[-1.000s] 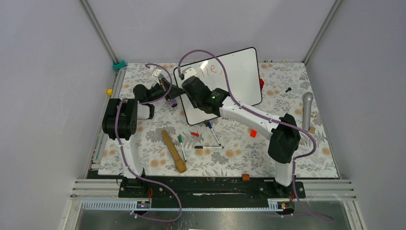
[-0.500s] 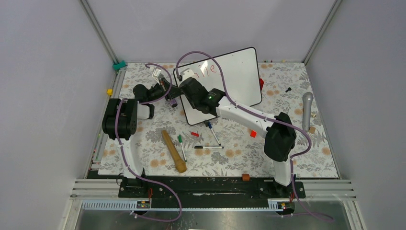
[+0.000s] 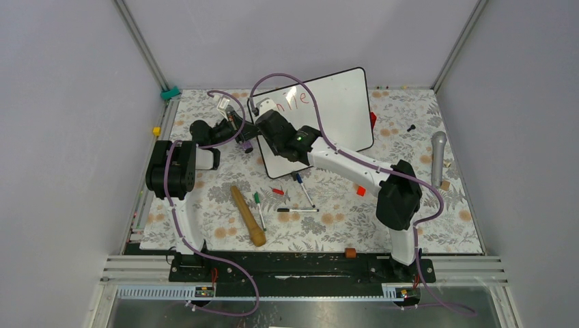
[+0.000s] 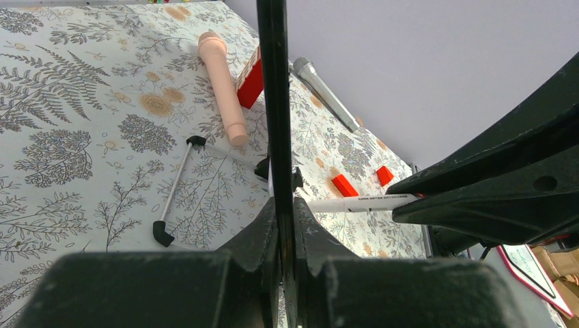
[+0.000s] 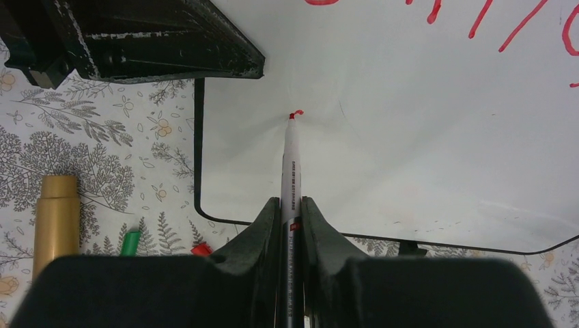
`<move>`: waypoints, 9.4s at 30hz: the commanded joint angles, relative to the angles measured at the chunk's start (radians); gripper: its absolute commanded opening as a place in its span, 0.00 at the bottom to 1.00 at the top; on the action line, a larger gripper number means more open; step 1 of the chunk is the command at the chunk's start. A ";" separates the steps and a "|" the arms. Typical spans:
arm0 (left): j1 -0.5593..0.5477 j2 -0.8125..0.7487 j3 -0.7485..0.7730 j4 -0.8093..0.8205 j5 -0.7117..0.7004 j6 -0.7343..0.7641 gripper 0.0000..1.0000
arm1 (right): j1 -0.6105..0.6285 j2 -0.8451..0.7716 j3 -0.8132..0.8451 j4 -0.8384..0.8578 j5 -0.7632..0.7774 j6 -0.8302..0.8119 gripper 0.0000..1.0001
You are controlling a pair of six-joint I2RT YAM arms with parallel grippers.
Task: Write a sentence on the whiteboard
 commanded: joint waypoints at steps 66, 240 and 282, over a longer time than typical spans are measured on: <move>-0.006 -0.008 -0.004 0.077 0.101 0.117 0.00 | 0.008 -0.147 -0.068 0.028 -0.062 -0.011 0.00; -0.009 -0.008 -0.002 0.078 0.103 0.115 0.00 | -0.070 -0.042 0.027 -0.085 0.039 -0.016 0.00; -0.009 -0.005 0.004 0.078 0.103 0.109 0.00 | -0.151 -0.451 -0.556 0.443 -0.185 0.103 0.00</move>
